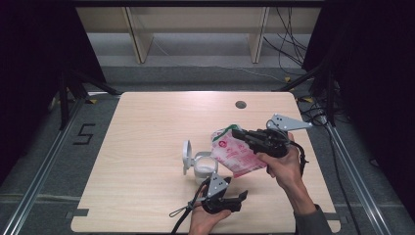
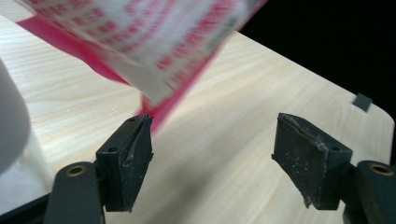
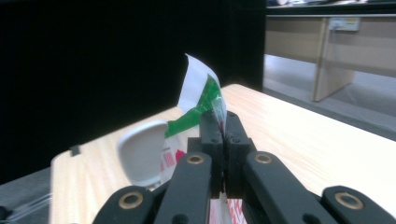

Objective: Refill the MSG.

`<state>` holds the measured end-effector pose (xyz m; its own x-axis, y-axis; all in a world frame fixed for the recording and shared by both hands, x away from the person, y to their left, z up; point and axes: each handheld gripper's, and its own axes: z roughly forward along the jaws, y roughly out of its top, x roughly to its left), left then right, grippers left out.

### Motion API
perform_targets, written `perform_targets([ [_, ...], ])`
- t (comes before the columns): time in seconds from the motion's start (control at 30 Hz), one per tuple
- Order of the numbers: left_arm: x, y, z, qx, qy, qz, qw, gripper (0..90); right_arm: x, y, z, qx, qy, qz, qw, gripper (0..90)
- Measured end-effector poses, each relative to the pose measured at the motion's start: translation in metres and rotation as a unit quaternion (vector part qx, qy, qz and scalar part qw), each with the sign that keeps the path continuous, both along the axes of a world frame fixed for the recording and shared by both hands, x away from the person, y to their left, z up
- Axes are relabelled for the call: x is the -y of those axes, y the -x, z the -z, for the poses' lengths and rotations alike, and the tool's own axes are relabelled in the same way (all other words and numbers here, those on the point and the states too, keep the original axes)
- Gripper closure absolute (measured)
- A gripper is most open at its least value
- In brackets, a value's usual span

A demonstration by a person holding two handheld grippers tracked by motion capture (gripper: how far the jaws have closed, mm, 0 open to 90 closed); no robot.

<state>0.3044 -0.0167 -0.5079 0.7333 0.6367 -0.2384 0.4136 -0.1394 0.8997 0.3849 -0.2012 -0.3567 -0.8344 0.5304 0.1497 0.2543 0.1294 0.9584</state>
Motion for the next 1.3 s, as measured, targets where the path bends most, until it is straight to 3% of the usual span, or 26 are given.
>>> perform_targets([
  [0.13,-0.003,0.004,0.001,-0.003,-0.007,0.001,1.0000,27.4,0.004,-0.004,0.007,0.000,0.005,0.014,0.9999,90.0],
  [0.17,-0.004,0.005,0.000,-0.002,0.000,-0.002,1.0000,27.4,0.005,-0.004,0.008,-0.008,0.005,0.016,0.9998,90.0],
  [0.23,-0.007,0.007,-0.002,-0.003,-0.001,-0.004,1.0000,27.6,0.008,-0.007,0.010,0.001,0.000,0.014,0.9999,90.0],
  [0.27,-0.009,0.008,-0.003,0.003,-0.007,0.000,1.0000,27.8,0.011,-0.006,0.011,-0.006,0.005,0.022,0.9997,90.0],
  [0.3,-0.010,0.009,-0.004,0.003,0.003,-0.004,1.0000,27.7,0.013,-0.005,0.012,-0.016,-0.006,0.021,0.9996,90.0],
  [0.33,-0.011,0.010,-0.006,0.007,0.005,-0.003,1.0000,27.7,0.016,-0.006,0.012,-0.005,-0.005,0.021,0.9998,90.0],
  [0.37,-0.014,0.011,-0.007,0.010,-0.006,-0.003,0.9999,27.6,0.018,-0.005,0.012,-0.005,-0.001,0.024,0.9997,90.0],
  [0.4,-0.014,0.011,-0.006,0.009,0.003,-0.004,0.9999,27.7,0.019,-0.003,0.012,-0.012,-0.004,0.027,0.9996,90.0],
  [0.5,-0.016,0.010,-0.005,0.006,-0.004,-0.007,0.9999,28.0,0.024,0.000,0.013,-0.015,-0.002,0.037,0.9992,90.0],
  [0.53,-0.015,0.011,-0.005,-0.002,0.002,-0.014,0.9999,28.1,0.027,-0.001,0.013,0.000,0.005,0.036,0.9994,90.0],
  [0.6,-0.016,0.010,-0.005,0.009,-0.003,-0.008,0.9999,28.3,0.031,0.001,0.014,-0.006,0.004,0.041,0.9991,90.0],
  [0.67,-0.015,0.011,-0.005,0.007,0.009,-0.011,0.9999,28.3,0.035,0.004,0.015,-0.016,0.002,0.051,0.9986,90.0],
  [0.77,-0.017,0.011,-0.007,0.011,0.000,-0.011,0.9999,28.3,0.043,0.004,0.017,-0.006,0.009,0.061,0.9981,90.0],
  [0.8,-0.017,0.011,-0.006,0.014,0.007,-0.007,0.9999,28.3,0.045,0.005,0.017,-0.017,0.005,0.064,0.9978,90.0],
  [0.83,-0.017,0.011,-0.006,0.013,0.007,-0.007,0.9999,28.2,0.048,0.003,0.019,-0.008,0.008,0.062,0.9980,90.0],
  [0.9,-0.016,0.013,-0.007,0.003,0.013,-0.015,0.9998,28.2,0.052,0.005,0.020,-0.018,0.010,0.072,0.9972,90.0],
  [0.93,-0.017,0.012,-0.007,0.011,0.008,-0.010,0.9999,28.2,0.054,0.003,0.022,-0.009,0.009,0.074,0.9972,90.0],
  [1.03,-0.021,0.012,-0.009,0.014,-0.002,-0.006,0.9999,28.1,0.062,0.004,0.026,-0.017,0.024,0.093,0.9953,90.0],
  [1.07,-0.020,0.012,-0.008,0.010,0.006,-0.011,0.9999,28.1,0.063,0.004,0.027,-0.021,0.023,0.095,0.9950,90.0],
  [1.13,-0.023,0.012,-0.009,0.013,-0.002,-0.010,0.9999,28.1,0.066,0.003,0.032,-0.025,0.027,0.101,0.9942,90.0],
  [1.17,-0.022,0.011,-0.008,0.017,0.010,-0.009,0.9998,28.1,0.069,0.001,0.034,-0.017,0.038,0.103,0.9938,90.0],
  [1.2,-0.023,0.013,-0.009,0.007,0.005,-0.019,0.9998,28.2,0.070,0.000,0.037,-0.025,0.034,0.104,0.9936,90.0],
  [1.27,-0.025,0.013,-0.010,0.014,0.011,-0.013,0.9998,28.2,0.073,0.000,0.041,-0.036,0.031,0.115,0.9922,90.0],
  [1.3,-0.025,0.015,-0.011,0.006,0.005,-0.024,0.9997,28.1,0.076,-0.003,0.043,-0.027,0.035,0.116,0.9923,90.0],
])
